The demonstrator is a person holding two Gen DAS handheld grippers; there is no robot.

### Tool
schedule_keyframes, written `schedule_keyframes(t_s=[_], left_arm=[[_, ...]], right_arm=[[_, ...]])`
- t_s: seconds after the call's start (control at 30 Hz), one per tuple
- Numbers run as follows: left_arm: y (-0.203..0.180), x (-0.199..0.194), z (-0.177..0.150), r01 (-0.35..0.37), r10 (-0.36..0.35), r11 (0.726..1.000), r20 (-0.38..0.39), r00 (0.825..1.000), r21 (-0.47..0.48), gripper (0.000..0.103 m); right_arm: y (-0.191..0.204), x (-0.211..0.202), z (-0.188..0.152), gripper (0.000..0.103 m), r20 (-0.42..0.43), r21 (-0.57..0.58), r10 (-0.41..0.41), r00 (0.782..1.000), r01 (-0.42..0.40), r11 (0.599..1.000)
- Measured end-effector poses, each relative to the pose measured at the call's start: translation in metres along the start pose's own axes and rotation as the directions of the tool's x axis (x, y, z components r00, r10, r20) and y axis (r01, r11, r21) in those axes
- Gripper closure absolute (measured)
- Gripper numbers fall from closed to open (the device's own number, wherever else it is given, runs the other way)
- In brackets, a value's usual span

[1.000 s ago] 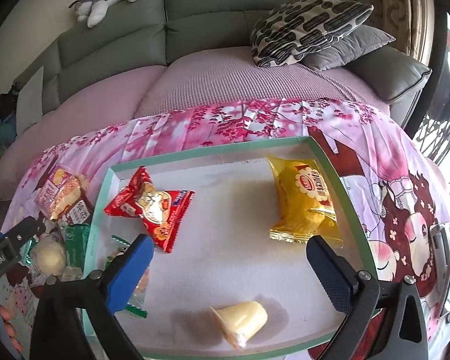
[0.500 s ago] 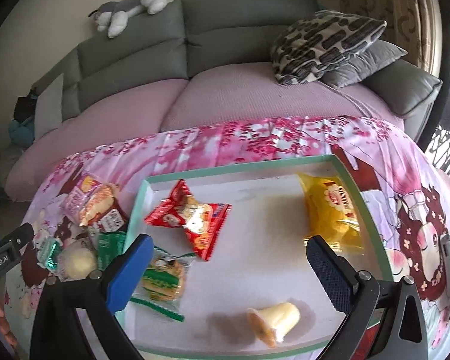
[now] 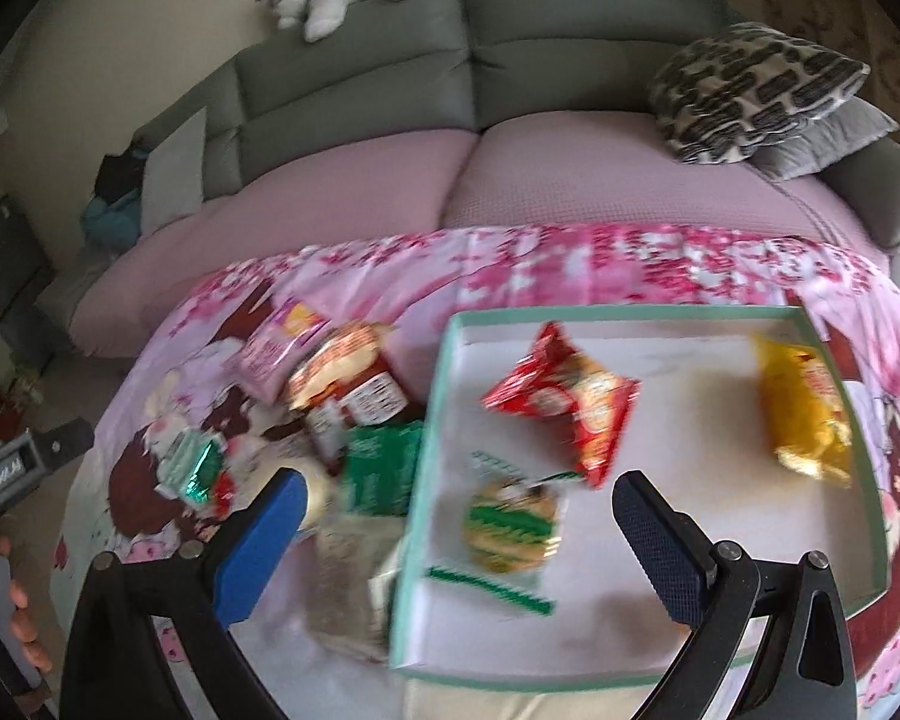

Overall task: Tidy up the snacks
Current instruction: 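Move both open grippers back from the box toward the snack pile, then grasp the cream-coloured wrapped bread packet with the right gripper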

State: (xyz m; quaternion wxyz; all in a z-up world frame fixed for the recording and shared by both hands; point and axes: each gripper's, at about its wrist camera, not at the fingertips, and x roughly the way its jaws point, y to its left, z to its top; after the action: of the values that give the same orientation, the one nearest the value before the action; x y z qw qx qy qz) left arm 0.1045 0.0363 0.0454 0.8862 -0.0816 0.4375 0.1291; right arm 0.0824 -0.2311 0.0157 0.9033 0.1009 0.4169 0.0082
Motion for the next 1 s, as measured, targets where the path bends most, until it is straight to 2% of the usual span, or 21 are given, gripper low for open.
schedule_keyframes(t_s=[0.13,0.27,0.47,0.73,0.83,1.0], left_arm=[[0.001,0.011,-0.004,0.004,-0.004,1.0,-0.043,0.999,0.014,0.001],[-0.015,0.023,-0.013,0.015,-0.008,0.996,-0.083,0.996,0.092,0.001],[-0.038,0.047,-0.028,0.002,0.032,0.977,-0.156,0.987,0.212,0.001],[-0.038,0.054,-0.03,-0.014,0.053,0.976,-0.176,0.983,0.217,0.001],[-0.037,0.055,-0.029,-0.015,0.053,0.978,-0.176,0.983,0.21,0.001],[-0.036,0.055,-0.028,-0.013,0.049,0.98,-0.175,0.983,0.201,0.001]], right_arm=[[0.022,0.008,-0.008,0.0,-0.043,-0.047,0.022,0.999,-0.024,0.999],[0.036,0.017,-0.018,0.0,-0.086,-0.084,0.03,0.996,-0.037,0.996],[0.044,0.031,-0.03,0.002,-0.157,-0.104,0.04,0.987,-0.056,0.993],[0.054,0.038,-0.039,0.022,-0.208,-0.16,0.054,0.977,-0.089,0.983],[0.061,0.041,-0.042,0.023,-0.223,-0.181,0.064,0.973,-0.105,0.978],[0.066,0.042,-0.046,0.023,-0.224,-0.228,0.031,0.974,-0.083,0.97]])
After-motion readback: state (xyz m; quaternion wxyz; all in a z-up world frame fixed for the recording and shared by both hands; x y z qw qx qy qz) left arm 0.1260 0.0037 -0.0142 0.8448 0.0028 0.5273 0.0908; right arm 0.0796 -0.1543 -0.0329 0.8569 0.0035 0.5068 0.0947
